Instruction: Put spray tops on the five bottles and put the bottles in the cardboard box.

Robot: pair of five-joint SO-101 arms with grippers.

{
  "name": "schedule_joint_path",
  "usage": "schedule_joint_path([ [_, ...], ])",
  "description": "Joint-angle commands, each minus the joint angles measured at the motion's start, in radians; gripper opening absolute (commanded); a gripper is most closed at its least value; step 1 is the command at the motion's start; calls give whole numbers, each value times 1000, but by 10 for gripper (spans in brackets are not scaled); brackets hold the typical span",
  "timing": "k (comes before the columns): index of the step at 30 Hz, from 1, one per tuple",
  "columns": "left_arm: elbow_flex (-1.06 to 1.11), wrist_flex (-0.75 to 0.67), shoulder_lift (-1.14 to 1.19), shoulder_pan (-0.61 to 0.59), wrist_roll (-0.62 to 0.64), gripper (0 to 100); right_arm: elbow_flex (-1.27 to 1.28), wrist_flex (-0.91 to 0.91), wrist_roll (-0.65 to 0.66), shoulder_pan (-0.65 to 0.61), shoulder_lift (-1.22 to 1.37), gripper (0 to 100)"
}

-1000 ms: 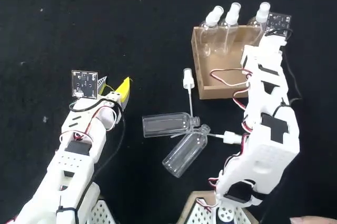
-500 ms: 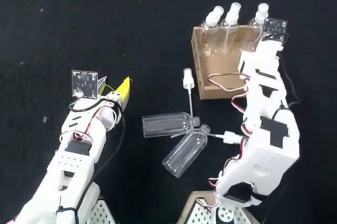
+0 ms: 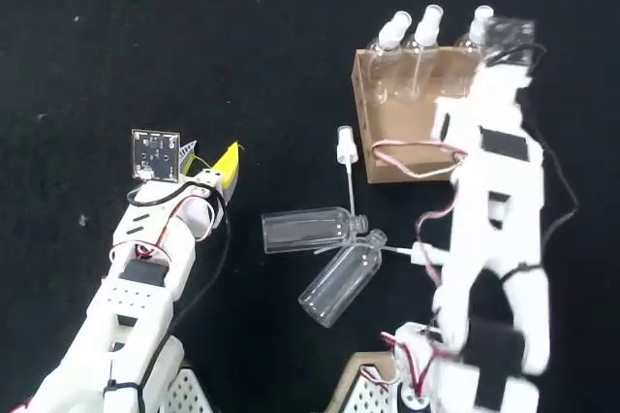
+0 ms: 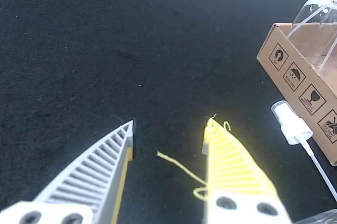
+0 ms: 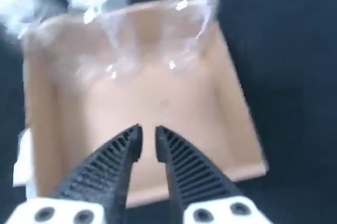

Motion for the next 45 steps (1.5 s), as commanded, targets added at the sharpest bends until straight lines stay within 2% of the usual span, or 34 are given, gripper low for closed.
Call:
schedule_joint_path([
  [1, -25, -14, -6, -5, -5, 209, 33, 110, -3, -86, -140, 13],
  [7, -24, -12, -6, -7, -5, 209, 228, 71, -40, -265, -202, 13],
  [14, -16, -11, -3, 38, -6, 209, 381, -29, -61, -311, -203, 13],
  [16, -16, -9, -3, 61, -54, 209, 374, -8, -78, -327, -205, 13],
  [19, -47, 78, -3, 91, -133, 209, 328, 75, -153, -338, -205, 26],
  [22, -84, 170, -2, 97, -146, 209, 257, 195, -227, -334, -205, 109],
  [25, -77, 147, -2, 96, -146, 209, 191, 328, -265, -339, -205, 188],
  [31, -18, 49, -2, 101, -146, 209, 137, 529, -278, -370, -202, 196],
  [38, -13, 20, -2, 99, -147, 209, 154, 588, -278, -457, -196, 319],
  [45, -13, 20, -2, 99, -150, 209, 268, 471, -278, -660, -196, 331],
])
